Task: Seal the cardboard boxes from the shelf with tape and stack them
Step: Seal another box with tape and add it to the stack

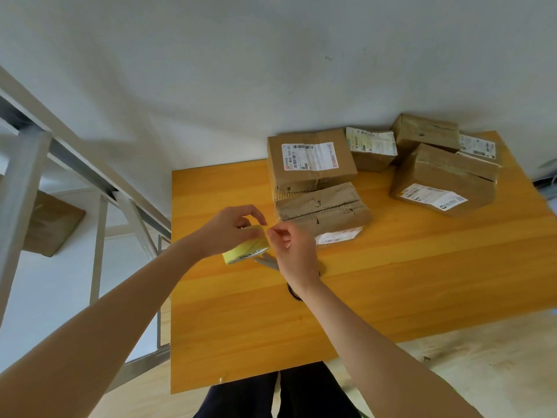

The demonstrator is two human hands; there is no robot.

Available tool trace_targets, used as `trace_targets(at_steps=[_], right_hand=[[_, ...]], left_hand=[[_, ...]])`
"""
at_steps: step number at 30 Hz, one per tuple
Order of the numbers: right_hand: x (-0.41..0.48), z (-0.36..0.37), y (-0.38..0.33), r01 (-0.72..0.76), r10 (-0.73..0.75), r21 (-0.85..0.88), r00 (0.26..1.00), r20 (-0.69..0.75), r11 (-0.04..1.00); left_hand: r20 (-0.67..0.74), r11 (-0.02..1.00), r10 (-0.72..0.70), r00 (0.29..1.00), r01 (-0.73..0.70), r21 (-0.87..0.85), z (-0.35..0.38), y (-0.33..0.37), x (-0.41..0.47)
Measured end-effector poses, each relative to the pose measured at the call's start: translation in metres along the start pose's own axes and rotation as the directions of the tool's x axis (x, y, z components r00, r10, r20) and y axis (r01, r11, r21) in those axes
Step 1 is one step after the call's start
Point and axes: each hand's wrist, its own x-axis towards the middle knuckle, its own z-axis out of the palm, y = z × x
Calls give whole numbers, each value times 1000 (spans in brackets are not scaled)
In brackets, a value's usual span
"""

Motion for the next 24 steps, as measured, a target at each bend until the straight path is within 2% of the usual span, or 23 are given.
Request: trace_targets(at_steps=[3, 5, 10, 13, 15, 17, 21, 24], right_hand=[[5, -14, -4, -62, 67, 94, 997, -43, 994], [13, -26, -7, -121, 131, 148, 990, -55, 982], [24, -63, -4, -171, 175, 187, 985, -4, 967], [23, -76, 4, -239, 246, 217, 969, -4, 946], [26, -86, 9, -295, 316, 279, 948, -33, 914], [29, -98, 13, -302, 331, 294, 942, -52, 907], [35, -118, 24, -410, 442, 306, 896, -43, 860], [40, -135, 32, -474, 511, 308, 858, -51, 825]], left_hand=[[10, 1000, -30, 1000, 30, -2, 1, 5, 2], [28, 995, -79, 996, 77, 67, 2, 9, 3], [165, 997, -71, 984, 64, 48, 2, 17, 7], [147, 990, -70, 987, 50, 135, 3, 24, 15], [64, 973, -99, 993, 83, 213, 6, 21, 20], [-3, 972, -145, 989, 143, 187, 8, 13, 21], [79, 993, -95, 992, 88, 82, 17, 2, 18], [-24, 974, -124, 992, 126, 189, 16, -9, 14]])
